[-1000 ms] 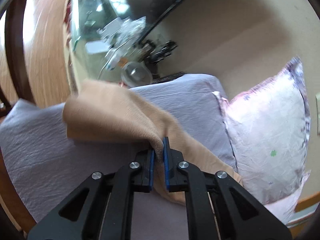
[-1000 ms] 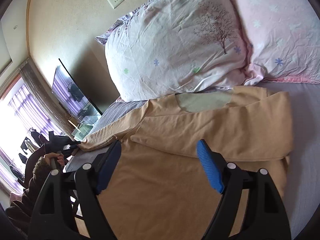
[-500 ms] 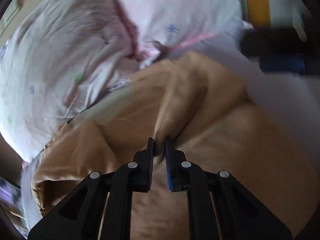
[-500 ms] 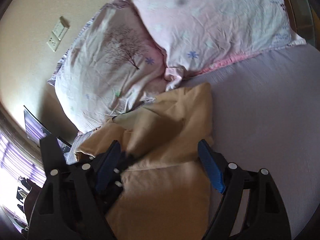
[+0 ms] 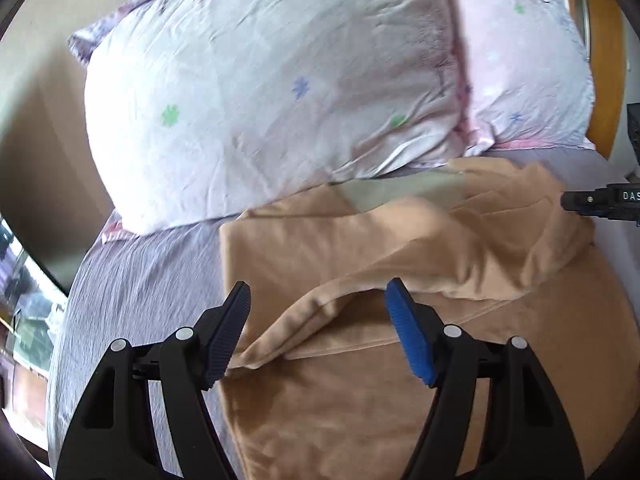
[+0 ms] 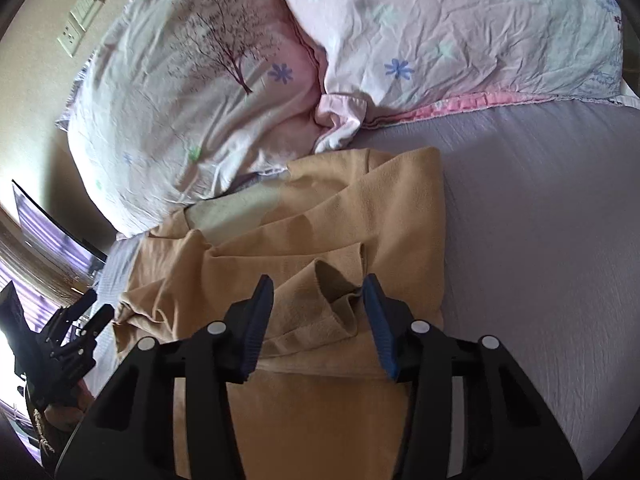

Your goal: Fold small clothes

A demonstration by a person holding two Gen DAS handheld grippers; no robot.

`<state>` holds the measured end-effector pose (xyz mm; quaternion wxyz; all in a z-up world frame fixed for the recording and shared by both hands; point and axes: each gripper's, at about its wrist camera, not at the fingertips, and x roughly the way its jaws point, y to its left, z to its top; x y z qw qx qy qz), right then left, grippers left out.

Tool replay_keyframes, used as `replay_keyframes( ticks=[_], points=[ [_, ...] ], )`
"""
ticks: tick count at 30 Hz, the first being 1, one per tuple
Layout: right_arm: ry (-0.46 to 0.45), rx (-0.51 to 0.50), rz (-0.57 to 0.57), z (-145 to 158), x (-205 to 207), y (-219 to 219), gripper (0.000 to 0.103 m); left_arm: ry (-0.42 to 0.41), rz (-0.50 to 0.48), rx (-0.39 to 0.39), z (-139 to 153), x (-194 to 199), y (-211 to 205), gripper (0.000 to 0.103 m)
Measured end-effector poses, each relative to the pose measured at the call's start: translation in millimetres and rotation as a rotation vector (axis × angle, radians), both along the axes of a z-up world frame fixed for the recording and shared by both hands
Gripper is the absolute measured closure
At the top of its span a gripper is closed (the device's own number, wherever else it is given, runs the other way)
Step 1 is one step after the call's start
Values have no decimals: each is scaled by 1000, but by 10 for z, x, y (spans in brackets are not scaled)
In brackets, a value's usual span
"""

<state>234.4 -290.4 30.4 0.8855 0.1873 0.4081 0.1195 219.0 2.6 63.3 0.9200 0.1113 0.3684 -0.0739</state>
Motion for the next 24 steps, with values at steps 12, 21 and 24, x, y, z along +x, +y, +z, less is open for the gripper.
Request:
replay_keyframes(
  ticks=[12,21,24],
  points=[
    [-308,-94,-106,484,-316,-43,98,151,1,-27,-469,-66,193,32],
    [-248,-92,-171,282,-440,-224,62,146,3,-30,-473,-66,195,31],
    [-283,-105,-65,359,-362,-45,59,145,8,-34,-475,-65,197,31]
  ],
)
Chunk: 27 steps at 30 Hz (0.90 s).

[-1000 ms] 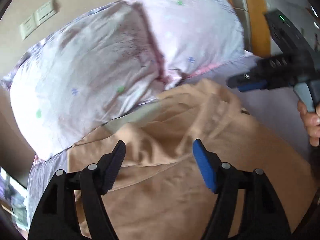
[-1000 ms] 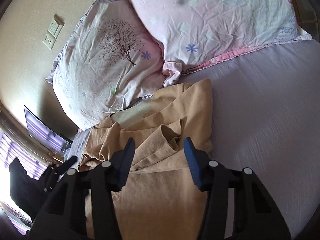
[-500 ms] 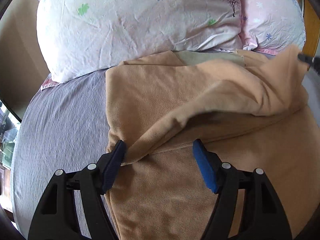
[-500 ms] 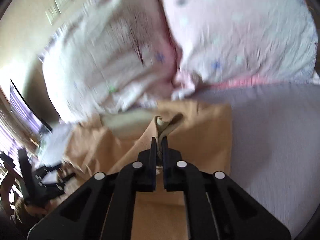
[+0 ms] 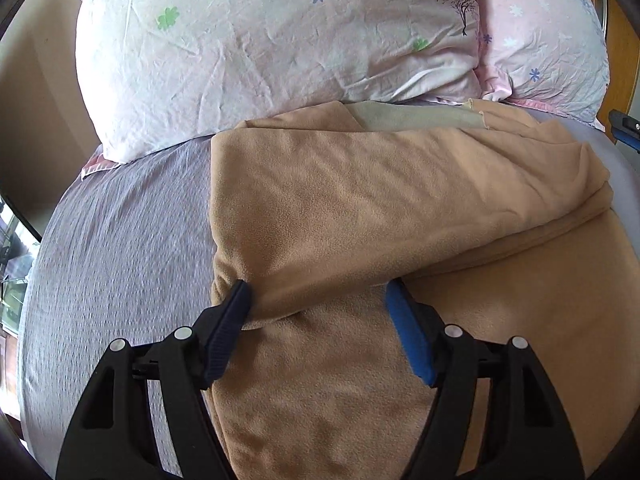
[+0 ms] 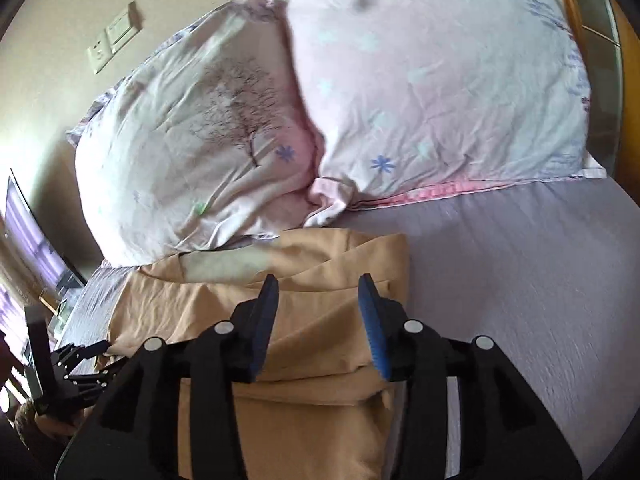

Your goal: Fold small clothes

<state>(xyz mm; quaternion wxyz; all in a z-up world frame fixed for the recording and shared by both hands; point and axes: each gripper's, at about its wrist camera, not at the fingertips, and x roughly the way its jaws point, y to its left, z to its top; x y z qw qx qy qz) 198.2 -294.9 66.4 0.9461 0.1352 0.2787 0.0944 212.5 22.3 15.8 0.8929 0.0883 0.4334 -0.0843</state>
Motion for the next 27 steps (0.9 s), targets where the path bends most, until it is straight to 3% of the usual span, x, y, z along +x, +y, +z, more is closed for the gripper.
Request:
replay_keyframes(
  ticks=[3,5,9,12,15,17,19,23,27],
  points=[
    [116,-54,85,-174,237,163,54,-2,1,-9,6,-10,15,31],
    [283,-112,84,-425,381,281,54,-5,3,-28,32,-59,49,31],
    [345,-160,102,-470,82,312,54,-28,-23,-83,161,-358,179,31],
    [339,-128,104,-463,-231,208,51,-72,-60,-147,319,-715,351,31],
    [234,-5,177,-341,-765,26,35,-110,-122,-249,496,-1194,603,29],
    [165,68,250,-268,-1202,-102,19,-123,-171,-322,555,-1567,790,15],
    [139,137,346,-233,-1607,-185,13,-124,-227,-408,547,-1908,988,10],
    [168,202,514,-446,-2427,-368,9,-61,-295,-610,317,-2483,1363,10],
    [269,254,496,-874,-2872,-560,9,30,-229,-698,-99,-2749,1599,10]
  ],
)
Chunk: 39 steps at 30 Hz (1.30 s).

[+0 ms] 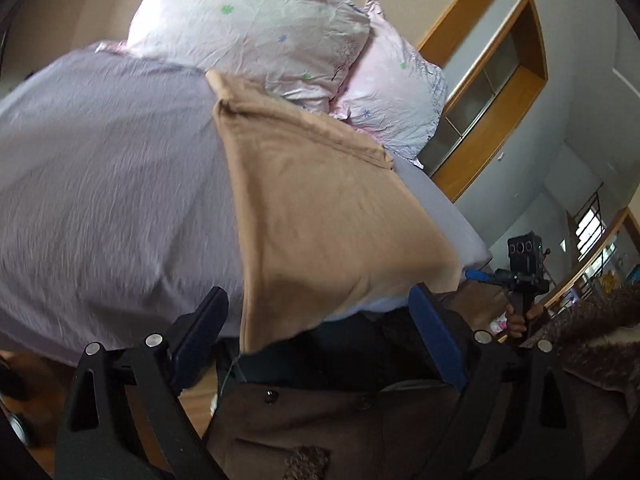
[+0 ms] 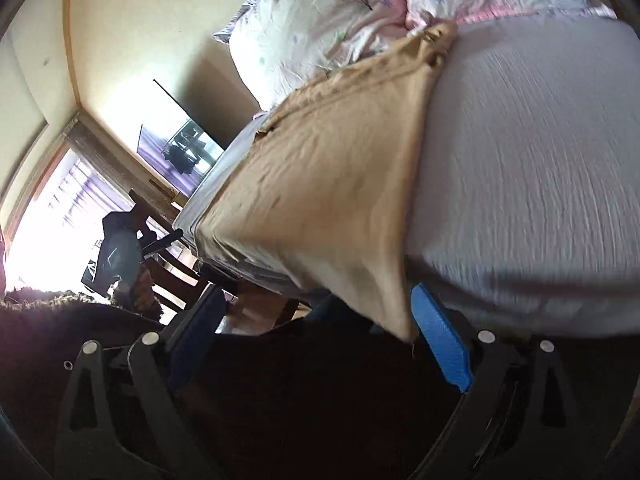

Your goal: Fold small clothes

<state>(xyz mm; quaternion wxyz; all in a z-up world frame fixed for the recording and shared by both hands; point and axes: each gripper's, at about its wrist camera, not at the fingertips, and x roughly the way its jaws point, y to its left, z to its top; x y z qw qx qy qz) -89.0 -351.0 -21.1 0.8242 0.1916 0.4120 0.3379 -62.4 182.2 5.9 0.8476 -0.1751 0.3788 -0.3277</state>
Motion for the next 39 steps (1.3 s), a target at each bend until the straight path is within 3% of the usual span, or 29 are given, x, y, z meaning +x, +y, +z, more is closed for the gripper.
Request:
replay_keyframes(
  ticks=[3,7,9,10,11,13,15,16,22,26,30,35,39],
  points=[
    [75,33,-55,-262,15,-91,9,77,21,-13,-289,74,11,10],
    [87,92,-16,-430,248,39,9,135,12,-71,-494,297,-108,11],
    [79,114,6,-474,338,134,15,159,7,-96,-561,375,-168,20],
    [82,131,17,-503,372,168,33,179,0,-120,-597,411,-186,25],
    [86,147,30,-538,402,193,65,203,-8,-160,-636,435,-190,36],
    [85,175,60,-567,408,228,94,251,-19,-248,-696,466,-180,74],
    [46,192,77,-510,353,225,96,275,-16,-326,-695,448,-136,91],
    [26,204,83,-454,324,209,96,273,-19,-361,-663,424,-115,94],
    [-144,237,88,118,368,141,96,160,-14,-453,-149,439,-73,96],
    [-275,217,79,641,706,193,96,100,19,-437,235,934,-110,97],
    [-349,222,11,1058,1317,215,96,66,76,-420,532,1750,-171,98],
    [-281,267,-132,1117,2375,185,96,130,178,-360,525,2866,-314,98],
    [-195,243,-212,893,2974,149,96,186,232,-328,369,3354,-346,101]
  ],
)
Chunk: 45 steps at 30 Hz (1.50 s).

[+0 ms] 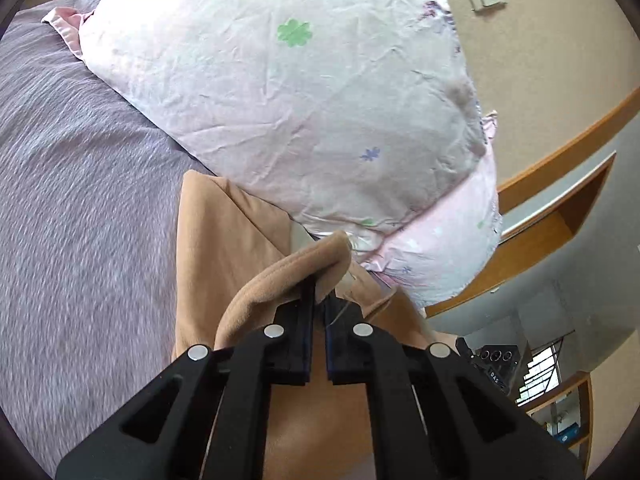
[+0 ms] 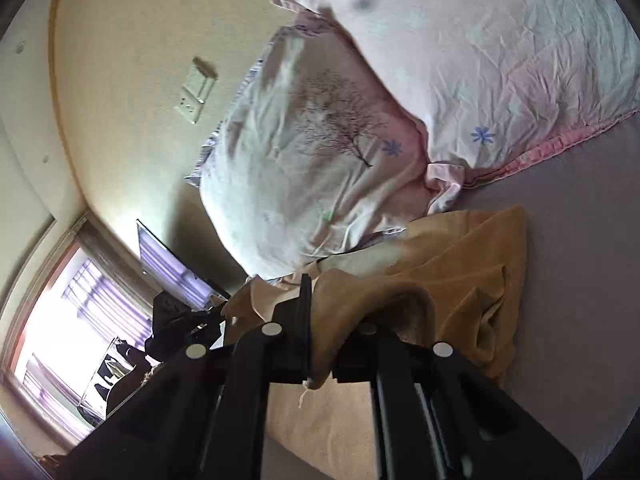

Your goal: Fold small clothes

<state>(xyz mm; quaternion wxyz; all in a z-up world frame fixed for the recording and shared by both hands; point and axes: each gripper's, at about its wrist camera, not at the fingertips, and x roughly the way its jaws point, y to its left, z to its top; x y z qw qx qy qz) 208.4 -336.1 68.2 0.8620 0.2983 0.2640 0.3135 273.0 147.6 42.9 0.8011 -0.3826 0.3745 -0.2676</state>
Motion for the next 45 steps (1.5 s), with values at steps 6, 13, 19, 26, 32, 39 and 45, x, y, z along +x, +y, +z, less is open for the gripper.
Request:
replay_keyframes(
  ticks=[6,13,19,26,32,39,45],
  points=[
    [40,-27,-89,-51,642,38,96,45,69,86,-123,459,-21,101],
    [292,-123,-312,-406,1055,-37,43,69,140,52,-105,586,102,81],
    [138,-183,-304,-113,452,12,36,-6,90,162,202,142,181,15],
    [180,-257,-332,-452,100,-7,37,130,-53,260,-115,-239,58,15],
    [95,-143,-304,-532,-11,-76,28,152,-76,323,-249,-390,-160,16],
    [80,-71,-267,-543,-18,-111,25,290,-9,53,-494,-435,-39,86],
    [31,1,-302,-518,-114,-212,25,125,-69,-29,165,-341,-424,90]
  ],
)
